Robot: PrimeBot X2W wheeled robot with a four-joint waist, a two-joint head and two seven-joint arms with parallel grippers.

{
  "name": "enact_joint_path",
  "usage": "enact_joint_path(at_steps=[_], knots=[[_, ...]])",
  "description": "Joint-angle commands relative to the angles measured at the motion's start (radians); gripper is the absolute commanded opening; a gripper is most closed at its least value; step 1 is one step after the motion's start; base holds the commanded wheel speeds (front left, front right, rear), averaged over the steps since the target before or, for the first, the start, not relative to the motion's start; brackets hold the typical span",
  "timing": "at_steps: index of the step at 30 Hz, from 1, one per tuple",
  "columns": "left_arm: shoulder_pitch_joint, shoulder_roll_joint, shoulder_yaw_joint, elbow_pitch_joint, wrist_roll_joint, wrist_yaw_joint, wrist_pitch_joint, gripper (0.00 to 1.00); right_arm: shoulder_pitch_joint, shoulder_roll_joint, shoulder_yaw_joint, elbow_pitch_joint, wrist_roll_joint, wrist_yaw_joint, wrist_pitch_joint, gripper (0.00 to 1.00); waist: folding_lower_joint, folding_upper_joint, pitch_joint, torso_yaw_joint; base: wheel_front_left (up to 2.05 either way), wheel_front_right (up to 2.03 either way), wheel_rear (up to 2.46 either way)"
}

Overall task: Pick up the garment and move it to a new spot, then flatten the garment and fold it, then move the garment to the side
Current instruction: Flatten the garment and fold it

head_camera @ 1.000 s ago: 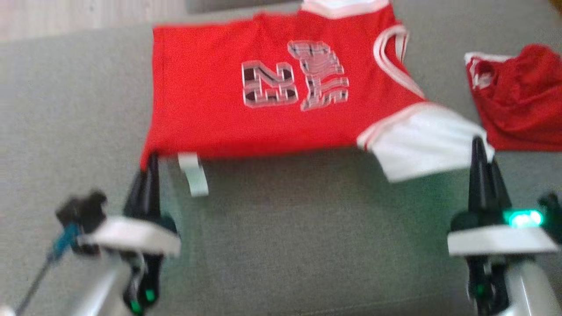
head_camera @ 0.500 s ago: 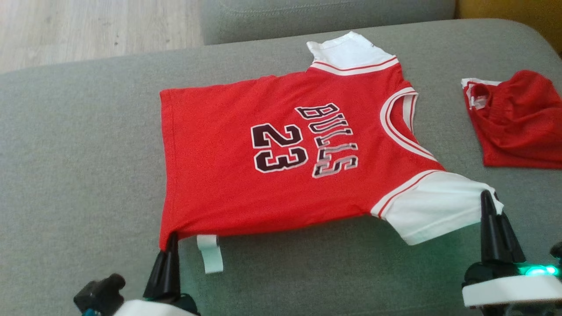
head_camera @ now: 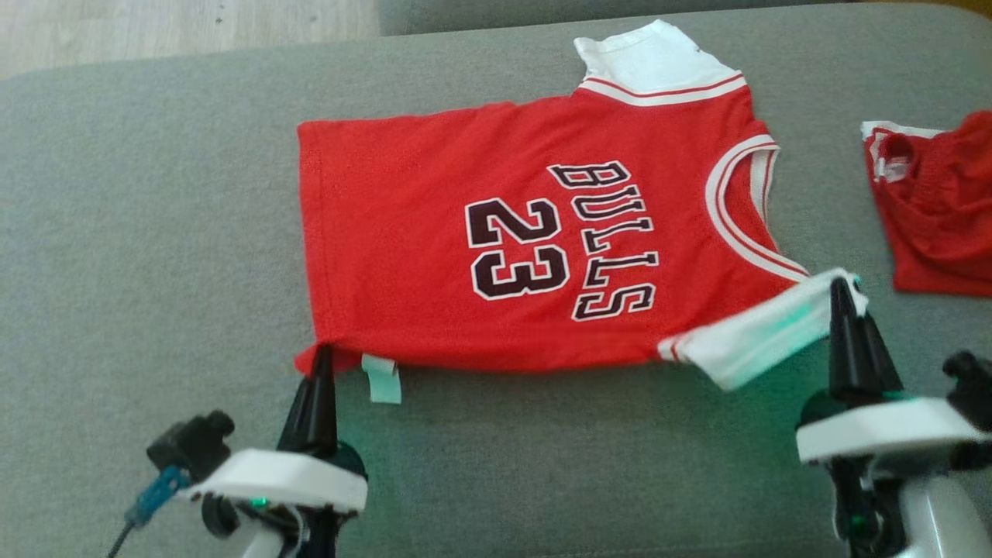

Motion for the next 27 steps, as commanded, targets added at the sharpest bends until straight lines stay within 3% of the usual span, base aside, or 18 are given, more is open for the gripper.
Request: enact_joint_path(at_steps=[1, 24, 27], knots=[[-0.066, 0.003, 0.035, -0.002, 0.003, -0.005, 0.002, 0.00, -0.067, -0.008, 0.025, -0.011, -0.004, 0.007, -0.006, 0.00, -0.0002, -0.0001, 0.010, 0.011, 0.00, 0.00, 0.00], [-0.320, -0.051, 0.012, 0.220, 0.037, -0.034, 0.020, 0.00, -0.545, -0.008, 0.008, 0.506, -0.115, 0.007, -0.051, 0.00, -0.0002, -0.0001, 0.093, 0.046, 0.00, 0.00, 0.00], [-0.341, -0.050, 0.008, 0.234, 0.046, -0.030, 0.022, 0.26, -0.603, -0.008, 0.004, 0.587, -0.132, 0.007, -0.054, 0.00, -0.0002, -0.0001, 0.099, 0.046, 0.00, 0.00, 0.00]])
